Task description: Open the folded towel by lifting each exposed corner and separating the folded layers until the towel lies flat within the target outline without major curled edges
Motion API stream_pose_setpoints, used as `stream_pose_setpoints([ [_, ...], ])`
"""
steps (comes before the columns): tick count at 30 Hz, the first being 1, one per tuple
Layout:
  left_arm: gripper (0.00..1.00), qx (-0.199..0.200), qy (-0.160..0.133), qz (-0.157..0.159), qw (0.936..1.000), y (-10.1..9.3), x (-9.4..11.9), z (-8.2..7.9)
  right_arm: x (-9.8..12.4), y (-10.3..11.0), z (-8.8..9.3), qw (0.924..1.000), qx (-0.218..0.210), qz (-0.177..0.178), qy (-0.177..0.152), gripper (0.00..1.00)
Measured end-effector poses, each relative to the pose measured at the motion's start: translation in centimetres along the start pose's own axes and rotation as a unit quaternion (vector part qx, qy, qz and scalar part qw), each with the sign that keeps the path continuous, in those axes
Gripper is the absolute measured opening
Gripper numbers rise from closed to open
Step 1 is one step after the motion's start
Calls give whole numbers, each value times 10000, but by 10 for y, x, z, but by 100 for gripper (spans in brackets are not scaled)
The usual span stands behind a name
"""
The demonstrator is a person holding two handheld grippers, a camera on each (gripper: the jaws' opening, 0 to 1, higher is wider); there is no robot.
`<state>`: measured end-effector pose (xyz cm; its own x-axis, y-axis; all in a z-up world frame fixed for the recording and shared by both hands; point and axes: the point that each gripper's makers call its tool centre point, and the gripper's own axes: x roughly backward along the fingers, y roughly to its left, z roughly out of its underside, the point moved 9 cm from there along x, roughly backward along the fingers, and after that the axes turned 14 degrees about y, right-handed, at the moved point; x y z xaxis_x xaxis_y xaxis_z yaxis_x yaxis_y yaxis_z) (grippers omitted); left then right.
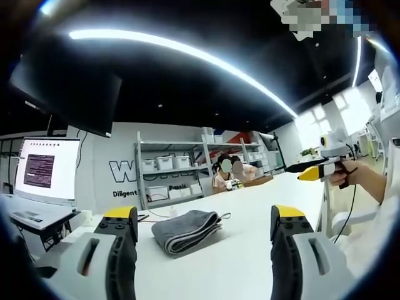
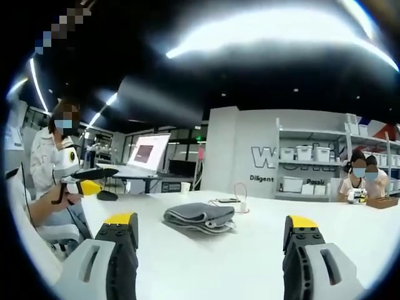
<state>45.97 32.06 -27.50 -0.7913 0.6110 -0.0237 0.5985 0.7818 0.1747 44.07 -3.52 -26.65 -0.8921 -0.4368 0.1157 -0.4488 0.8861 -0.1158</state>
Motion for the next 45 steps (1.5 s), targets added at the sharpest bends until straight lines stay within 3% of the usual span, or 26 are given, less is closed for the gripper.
stream_pose_setpoints([
  [20,87,17,36,77,10000,-5,-2,2,3,-3,-2,9999,78,81,-7,94],
  [45,86,41,31,112,9999,-8,-3,3,2,-1,-1,9999,114,-58,-3,91],
])
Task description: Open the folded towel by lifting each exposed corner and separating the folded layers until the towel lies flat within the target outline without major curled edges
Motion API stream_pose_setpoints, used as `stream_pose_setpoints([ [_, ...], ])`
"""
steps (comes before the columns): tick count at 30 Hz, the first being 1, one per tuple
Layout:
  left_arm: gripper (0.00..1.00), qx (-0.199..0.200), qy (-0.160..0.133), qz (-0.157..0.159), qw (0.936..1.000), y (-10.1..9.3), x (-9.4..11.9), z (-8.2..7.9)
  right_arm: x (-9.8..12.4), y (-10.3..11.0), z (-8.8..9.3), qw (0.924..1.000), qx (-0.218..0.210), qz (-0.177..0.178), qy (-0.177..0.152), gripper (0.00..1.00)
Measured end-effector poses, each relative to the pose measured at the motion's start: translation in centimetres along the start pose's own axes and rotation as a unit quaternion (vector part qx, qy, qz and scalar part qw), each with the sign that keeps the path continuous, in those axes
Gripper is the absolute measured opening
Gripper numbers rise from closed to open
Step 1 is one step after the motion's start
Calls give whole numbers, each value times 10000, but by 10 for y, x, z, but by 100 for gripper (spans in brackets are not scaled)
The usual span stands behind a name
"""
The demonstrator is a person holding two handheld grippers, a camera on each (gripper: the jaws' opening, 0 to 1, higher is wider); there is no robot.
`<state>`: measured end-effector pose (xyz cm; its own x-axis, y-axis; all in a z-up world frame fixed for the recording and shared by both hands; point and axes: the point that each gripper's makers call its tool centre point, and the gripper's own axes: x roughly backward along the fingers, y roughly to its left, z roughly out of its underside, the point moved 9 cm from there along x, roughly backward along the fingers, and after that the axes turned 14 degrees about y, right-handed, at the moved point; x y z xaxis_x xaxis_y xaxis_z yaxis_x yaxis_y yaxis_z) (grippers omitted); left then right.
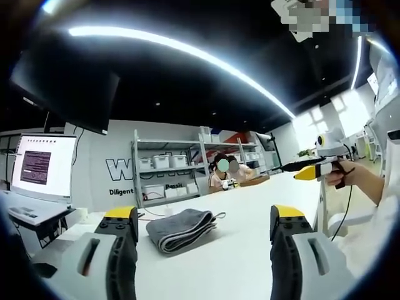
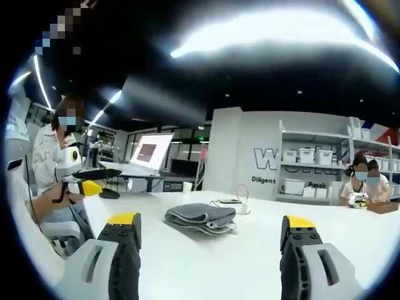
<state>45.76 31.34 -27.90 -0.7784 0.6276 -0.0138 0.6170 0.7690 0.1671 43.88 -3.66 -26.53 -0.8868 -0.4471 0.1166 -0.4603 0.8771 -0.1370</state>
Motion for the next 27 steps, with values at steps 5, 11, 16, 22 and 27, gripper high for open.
stream_pose_setpoints([
  [5,86,-13,16,3,10000,0,-1,1,0,-1,0,10000,5,-5,-29,91],
  [11,86,-26,8,31,10000,-1,-1,0,0,-1,-2,9999,95,15,-139,94],
  [16,86,-39,11,31,10000,-1,-1,0,-1,1,-1,9999,100,-3,-102,95],
  [22,86,-36,18,20,10000,0,-1,0,-2,0,-1,9999,79,7,-92,95],
  [27,86,-41,11,24,10000,0,-1,0,-2,1,-1,9999,77,4,-83,95],
])
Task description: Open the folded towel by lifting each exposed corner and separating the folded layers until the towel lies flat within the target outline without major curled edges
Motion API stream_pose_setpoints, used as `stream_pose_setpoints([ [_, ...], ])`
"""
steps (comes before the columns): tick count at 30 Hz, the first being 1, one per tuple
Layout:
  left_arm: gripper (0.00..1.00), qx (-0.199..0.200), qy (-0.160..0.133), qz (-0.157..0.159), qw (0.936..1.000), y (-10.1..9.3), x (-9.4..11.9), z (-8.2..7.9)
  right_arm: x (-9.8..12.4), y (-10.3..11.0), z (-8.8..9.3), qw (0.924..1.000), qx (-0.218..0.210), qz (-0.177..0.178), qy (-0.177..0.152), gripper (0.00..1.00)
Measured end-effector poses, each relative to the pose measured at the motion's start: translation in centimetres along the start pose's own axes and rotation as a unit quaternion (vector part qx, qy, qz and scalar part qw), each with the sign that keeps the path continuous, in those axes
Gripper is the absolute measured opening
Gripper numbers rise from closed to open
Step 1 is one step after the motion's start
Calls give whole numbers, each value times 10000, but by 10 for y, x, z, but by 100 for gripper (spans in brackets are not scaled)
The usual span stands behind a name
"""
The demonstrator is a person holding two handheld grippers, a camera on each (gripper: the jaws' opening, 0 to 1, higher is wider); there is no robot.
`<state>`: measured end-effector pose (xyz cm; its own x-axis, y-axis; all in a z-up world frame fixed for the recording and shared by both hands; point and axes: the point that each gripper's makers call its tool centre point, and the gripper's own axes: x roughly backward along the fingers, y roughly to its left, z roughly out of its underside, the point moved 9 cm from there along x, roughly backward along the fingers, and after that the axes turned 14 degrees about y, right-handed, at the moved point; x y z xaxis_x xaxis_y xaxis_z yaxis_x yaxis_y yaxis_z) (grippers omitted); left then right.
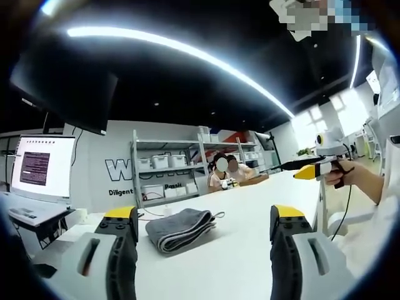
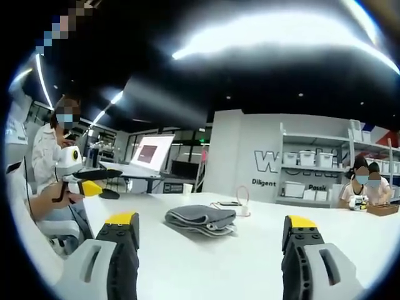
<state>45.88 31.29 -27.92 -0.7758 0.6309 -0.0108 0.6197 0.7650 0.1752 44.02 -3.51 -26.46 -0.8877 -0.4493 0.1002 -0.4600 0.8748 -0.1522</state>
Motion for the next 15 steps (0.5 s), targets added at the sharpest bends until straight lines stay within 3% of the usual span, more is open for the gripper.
stream_pose_setpoints([
  [15,86,-17,6,-4,10000,-1,0,0,-1,-1,2,10000,-45,-1,32,95],
])
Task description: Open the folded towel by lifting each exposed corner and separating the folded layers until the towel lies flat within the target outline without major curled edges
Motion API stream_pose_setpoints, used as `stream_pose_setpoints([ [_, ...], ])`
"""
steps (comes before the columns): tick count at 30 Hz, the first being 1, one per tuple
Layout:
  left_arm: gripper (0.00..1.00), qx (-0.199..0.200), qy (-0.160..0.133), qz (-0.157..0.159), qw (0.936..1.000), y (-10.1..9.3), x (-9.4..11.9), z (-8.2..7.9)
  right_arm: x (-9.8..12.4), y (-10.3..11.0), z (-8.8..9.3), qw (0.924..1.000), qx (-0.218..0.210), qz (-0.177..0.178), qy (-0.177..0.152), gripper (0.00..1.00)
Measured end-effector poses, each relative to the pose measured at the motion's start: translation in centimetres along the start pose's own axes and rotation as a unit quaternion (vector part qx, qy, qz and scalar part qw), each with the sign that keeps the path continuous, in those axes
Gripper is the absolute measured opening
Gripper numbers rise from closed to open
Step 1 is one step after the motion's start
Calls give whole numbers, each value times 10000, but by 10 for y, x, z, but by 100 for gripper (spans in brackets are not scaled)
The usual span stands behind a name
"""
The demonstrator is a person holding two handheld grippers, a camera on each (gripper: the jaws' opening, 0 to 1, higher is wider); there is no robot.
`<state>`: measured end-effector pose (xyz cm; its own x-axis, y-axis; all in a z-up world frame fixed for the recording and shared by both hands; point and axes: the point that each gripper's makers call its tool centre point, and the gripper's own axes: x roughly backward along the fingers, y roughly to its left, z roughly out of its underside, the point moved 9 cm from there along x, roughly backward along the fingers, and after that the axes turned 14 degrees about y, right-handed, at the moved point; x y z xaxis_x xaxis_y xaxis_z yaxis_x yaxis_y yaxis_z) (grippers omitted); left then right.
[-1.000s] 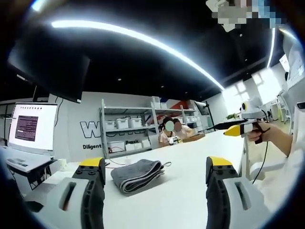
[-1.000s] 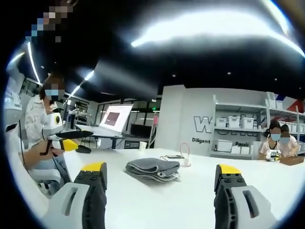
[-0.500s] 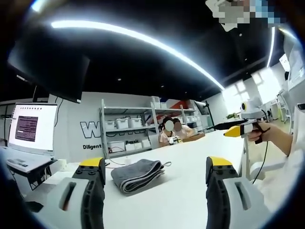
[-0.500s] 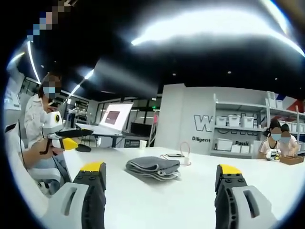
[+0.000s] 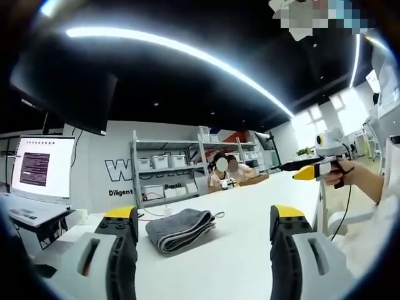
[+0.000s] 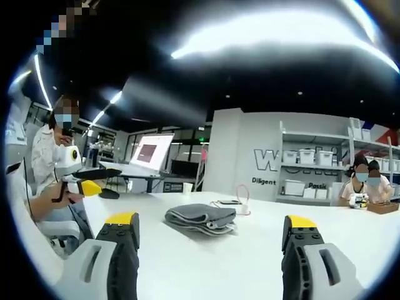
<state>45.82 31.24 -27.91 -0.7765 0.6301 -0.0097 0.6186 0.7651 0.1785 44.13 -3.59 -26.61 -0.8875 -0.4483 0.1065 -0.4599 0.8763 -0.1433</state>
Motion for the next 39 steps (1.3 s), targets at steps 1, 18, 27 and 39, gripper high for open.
stream_pose_setpoints([
  [1,86,2,-1,2,10000,0,0,0,0,0,0,10000,-2,0,2,95],
  [18,86,-7,-7,-14,10000,0,0,0,1,-2,-1,9999,30,144,-54,99],
  [27,86,-14,2,-5,10000,-1,0,0,1,-3,0,9999,-29,130,-61,99],
  [39,86,-21,12,-7,10000,-1,0,0,1,-4,1,9999,-33,150,-50,99],
])
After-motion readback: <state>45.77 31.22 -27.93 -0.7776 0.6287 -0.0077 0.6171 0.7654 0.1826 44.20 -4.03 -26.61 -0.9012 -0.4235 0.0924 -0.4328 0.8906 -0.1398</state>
